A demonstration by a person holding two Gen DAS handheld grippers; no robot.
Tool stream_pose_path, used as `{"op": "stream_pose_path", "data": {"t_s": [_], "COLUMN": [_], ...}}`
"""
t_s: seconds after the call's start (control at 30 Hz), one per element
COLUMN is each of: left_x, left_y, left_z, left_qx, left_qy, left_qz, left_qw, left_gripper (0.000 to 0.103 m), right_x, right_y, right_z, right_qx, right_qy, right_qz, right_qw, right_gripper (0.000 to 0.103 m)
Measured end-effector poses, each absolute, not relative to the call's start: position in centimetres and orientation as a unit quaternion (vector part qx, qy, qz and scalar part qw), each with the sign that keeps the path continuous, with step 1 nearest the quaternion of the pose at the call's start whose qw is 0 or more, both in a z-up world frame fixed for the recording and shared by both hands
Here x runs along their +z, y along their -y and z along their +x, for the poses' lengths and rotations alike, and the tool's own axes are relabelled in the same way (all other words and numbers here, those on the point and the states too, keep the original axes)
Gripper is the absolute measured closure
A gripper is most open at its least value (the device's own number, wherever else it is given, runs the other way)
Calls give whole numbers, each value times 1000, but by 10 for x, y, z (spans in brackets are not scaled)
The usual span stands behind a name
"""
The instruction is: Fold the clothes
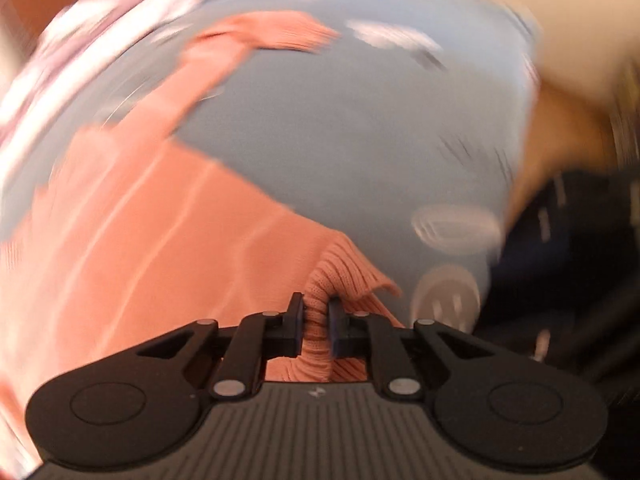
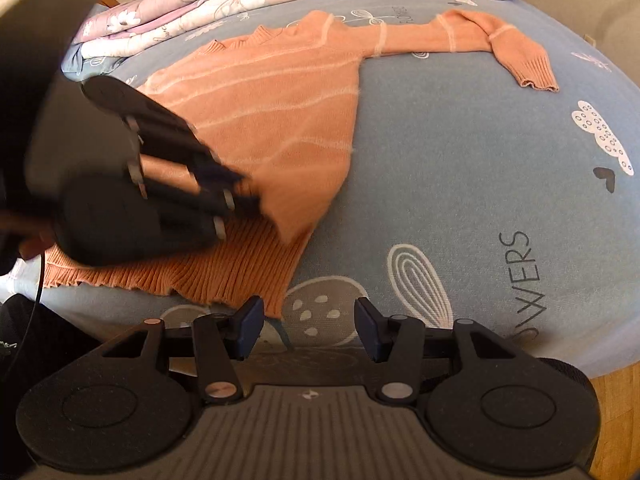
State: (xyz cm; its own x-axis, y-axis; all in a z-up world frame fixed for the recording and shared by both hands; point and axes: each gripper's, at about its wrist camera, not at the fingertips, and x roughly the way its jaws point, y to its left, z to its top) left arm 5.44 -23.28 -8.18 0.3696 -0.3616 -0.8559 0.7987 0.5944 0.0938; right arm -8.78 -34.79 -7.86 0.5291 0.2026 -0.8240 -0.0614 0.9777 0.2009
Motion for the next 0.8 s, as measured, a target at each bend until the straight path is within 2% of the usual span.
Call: {"op": "stream_pose_path", "data": {"t_s": [0.23, 0.47, 0.5, 0.53, 0.67, 0.7, 0.77, 0.8], "left_x": [-63, -57, -56, -54, -45, -43, -40, -39], "left_y": [201, 194, 194, 194, 198, 199, 201, 201], "left_z": [96, 93, 93, 93, 91, 90, 90, 90], "left_qx": [-326, -329, -331, -333, -342, -345, -350, -352], "left_qy": [-453, -453, -452, -451, -438, -437, -434, -434], "left_qz": [154, 139, 136, 135, 136, 136, 136, 136], "left_qw": [815, 817, 817, 817, 820, 820, 819, 818], "left_gripper": [93, 93, 93, 93, 93, 93, 93, 93], "right_x": [-95, -94, -91, -88, -92, -97, -105, -105], "right_y": [337, 339, 337, 335, 324, 324, 326, 328], "right_z": [-67, -41, -39, -36, -18, -11, 2, 2], "right_qx": [96, 122, 122, 119, 75, 63, 43, 40], "right_qy": [-475, -441, -434, -431, -437, -444, -457, -456], "right_qz": [92, 186, 188, 184, 144, 146, 155, 160], "right_qw": [870, 869, 873, 875, 885, 882, 875, 875], "right_gripper": [48, 48, 45, 38, 36, 39, 63, 96]}}
